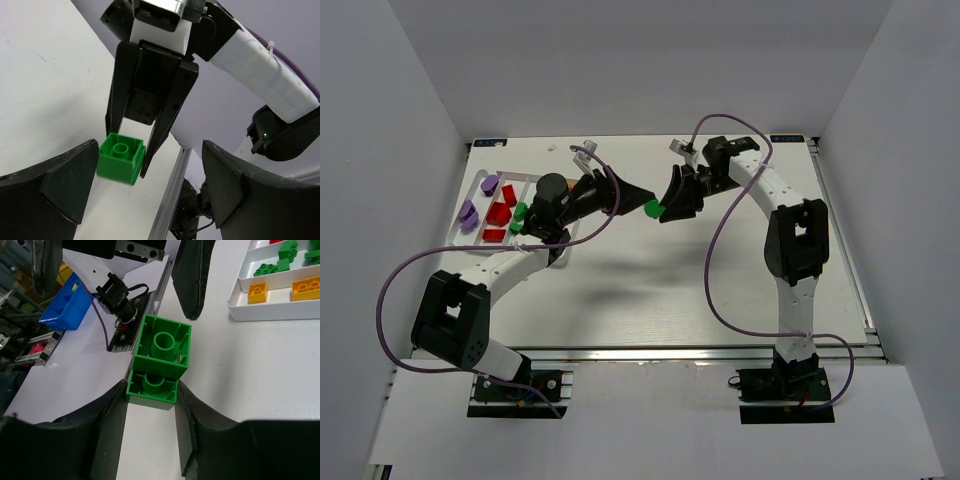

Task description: Sort the legos into containers by color

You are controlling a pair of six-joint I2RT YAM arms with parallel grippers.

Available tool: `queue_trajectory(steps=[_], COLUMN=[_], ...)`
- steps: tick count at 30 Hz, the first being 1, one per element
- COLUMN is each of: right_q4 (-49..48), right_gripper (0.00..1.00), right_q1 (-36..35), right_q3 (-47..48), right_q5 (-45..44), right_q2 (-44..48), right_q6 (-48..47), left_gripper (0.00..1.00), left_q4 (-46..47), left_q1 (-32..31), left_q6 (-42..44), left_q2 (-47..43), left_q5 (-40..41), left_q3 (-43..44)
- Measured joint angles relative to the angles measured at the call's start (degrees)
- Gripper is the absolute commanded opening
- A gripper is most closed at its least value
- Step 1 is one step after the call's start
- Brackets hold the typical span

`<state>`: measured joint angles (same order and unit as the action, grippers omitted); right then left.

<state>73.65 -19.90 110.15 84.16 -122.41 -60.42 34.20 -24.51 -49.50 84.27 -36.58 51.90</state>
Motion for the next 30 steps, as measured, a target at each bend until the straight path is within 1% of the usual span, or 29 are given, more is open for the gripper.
queue_trajectory(steps=[4, 22, 30], right_q4=[0.02, 0.28, 0.33], right_gripper=[0.00, 0.00, 0.00], right_q1=[-1.18, -1.81, -1.84], right_q3=[0.11, 1.07, 1.05], right_q5=[0.00, -0.48, -0.02], right_q2=[0.00, 0.92, 3.58], right_q6=[0.04, 0.66, 0.63], left_gripper=[0.88, 0.86, 0.87], left_q4=[1.20, 2.08, -2.08], left_q1=[0.00, 0.02, 0.00], left_q6=[-1.18, -1.38, 1.33], left_q2=[0.24, 0.85, 0.92], left_q5=[-1.42, -2.05, -1.73], left_q3=[0.00, -0.02, -0.02])
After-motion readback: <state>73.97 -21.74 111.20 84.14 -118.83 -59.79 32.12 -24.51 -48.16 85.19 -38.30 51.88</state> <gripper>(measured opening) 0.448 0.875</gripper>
